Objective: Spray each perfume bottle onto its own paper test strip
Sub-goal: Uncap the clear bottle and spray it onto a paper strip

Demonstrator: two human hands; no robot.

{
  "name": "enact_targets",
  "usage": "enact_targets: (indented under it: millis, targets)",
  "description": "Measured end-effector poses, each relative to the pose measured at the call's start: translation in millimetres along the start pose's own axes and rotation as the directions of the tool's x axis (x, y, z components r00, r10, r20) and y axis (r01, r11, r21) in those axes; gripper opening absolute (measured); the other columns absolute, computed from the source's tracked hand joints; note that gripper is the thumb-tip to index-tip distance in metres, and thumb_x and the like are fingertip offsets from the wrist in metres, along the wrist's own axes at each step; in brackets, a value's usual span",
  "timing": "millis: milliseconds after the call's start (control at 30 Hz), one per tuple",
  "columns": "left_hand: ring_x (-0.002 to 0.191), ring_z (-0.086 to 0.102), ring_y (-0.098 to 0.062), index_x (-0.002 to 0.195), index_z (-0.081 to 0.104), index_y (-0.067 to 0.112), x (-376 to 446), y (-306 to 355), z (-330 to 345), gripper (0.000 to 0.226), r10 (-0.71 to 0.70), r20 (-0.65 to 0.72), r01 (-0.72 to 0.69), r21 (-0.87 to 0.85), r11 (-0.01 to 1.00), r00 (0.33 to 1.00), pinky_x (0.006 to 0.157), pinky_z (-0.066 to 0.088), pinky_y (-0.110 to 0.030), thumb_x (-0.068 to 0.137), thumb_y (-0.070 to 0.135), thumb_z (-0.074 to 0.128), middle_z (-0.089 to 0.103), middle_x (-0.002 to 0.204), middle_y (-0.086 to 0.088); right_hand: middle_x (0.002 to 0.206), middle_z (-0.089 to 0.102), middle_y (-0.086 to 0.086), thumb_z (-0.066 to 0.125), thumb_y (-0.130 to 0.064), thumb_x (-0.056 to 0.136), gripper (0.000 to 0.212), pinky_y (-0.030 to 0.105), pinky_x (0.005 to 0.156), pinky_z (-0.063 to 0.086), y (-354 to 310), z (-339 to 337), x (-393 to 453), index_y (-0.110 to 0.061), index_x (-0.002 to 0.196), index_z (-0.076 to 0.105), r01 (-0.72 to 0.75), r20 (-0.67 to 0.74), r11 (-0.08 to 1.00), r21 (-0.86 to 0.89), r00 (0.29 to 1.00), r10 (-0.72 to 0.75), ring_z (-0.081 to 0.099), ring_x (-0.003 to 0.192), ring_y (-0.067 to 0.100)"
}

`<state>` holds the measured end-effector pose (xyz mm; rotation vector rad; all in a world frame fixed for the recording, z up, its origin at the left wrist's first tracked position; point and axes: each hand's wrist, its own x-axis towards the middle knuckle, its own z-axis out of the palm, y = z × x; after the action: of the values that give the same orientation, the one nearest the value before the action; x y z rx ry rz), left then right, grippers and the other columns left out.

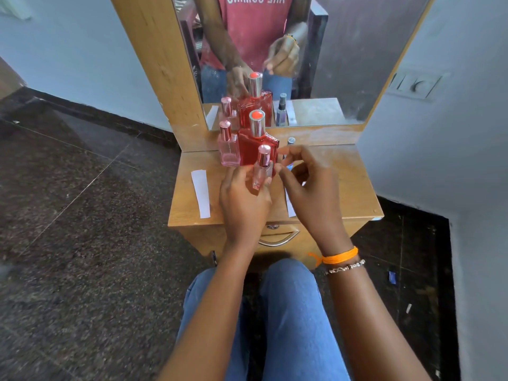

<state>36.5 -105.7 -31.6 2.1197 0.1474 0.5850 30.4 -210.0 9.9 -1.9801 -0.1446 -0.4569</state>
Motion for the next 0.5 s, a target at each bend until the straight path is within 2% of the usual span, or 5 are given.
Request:
enact_targets:
  millis: [67,167,267,367,500]
  targets:
    - [0.085,0.054,-0.005,0.090,0.063,0.021,-5.2,2.1,-7.2,0.012,0.051,0.007,-0.051,-0.016,0.999,0.999,0.070,0.036,-0.006,0.080,0.023,0.069,0.063,0.091,0.007,0.086,0.061,0.005,0.070,-0.008,0.082,0.022,0.012,0.059,0.038,-3.6,5.5,-0.1,-0.011,0.102,0.062,0.025,-0.029,1.000,0.019,0.999,-0.024,0.050,0.064,0.010]
    - [0.080,0.052,-0.004,0.087,0.060,0.016,-12.2,6.3,-16.7,0.008,0.142,0.007,-0.141,-0.030,0.989,0.990,0.068,0.035,-0.005,0.081,0.019,0.066,0.061,0.087,0.004,0.086,0.062,0.006,0.074,-0.008,0.078,0.024,0.017,0.063,0.040,-7.2,10.8,-2.8,-0.013,0.098,0.061,0.021,-0.029,0.999,0.049,0.999,-0.020,0.054,0.072,0.017]
    - [0.085,0.058,-0.008,0.094,0.062,0.013,-16.2,7.6,-22.6,0.014,0.176,0.052,-0.173,-0.058,0.983,0.983,0.073,0.044,-0.013,0.081,0.019,0.063,0.061,0.091,0.003,0.084,0.065,0.005,0.072,-0.006,0.079,0.019,0.026,0.067,0.047,-9.4,9.1,-4.8,-0.015,0.094,0.064,-0.021,-0.009,0.996,0.090,1.000,0.022,0.058,0.076,0.018]
    - [0.094,0.061,-0.011,0.108,0.063,0.014,-20.1,2.5,-26.3,0.029,0.130,0.092,-0.122,-0.088,0.989,0.987,0.082,0.052,-0.029,0.080,0.005,0.064,0.063,0.101,0.003,0.081,0.064,-0.002,0.069,-0.004,0.082,0.021,0.022,0.074,0.050,-12.6,0.3,-3.2,-0.016,0.099,0.064,-0.038,0.015,0.974,0.222,0.999,0.035,0.057,0.073,0.007]
    - [0.099,0.061,-0.010,0.114,0.062,0.013,-24.0,1.3,-25.3,0.037,0.016,0.156,0.004,-0.126,0.992,0.988,0.088,0.052,-0.026,0.080,-0.002,0.066,0.062,0.107,0.001,0.088,0.063,-0.012,0.063,-0.002,0.085,0.030,0.016,0.082,0.050,-1.4,-19.6,-1.3,-0.021,0.108,0.058,0.024,-0.054,0.989,0.148,0.998,-0.016,0.062,0.084,0.001]
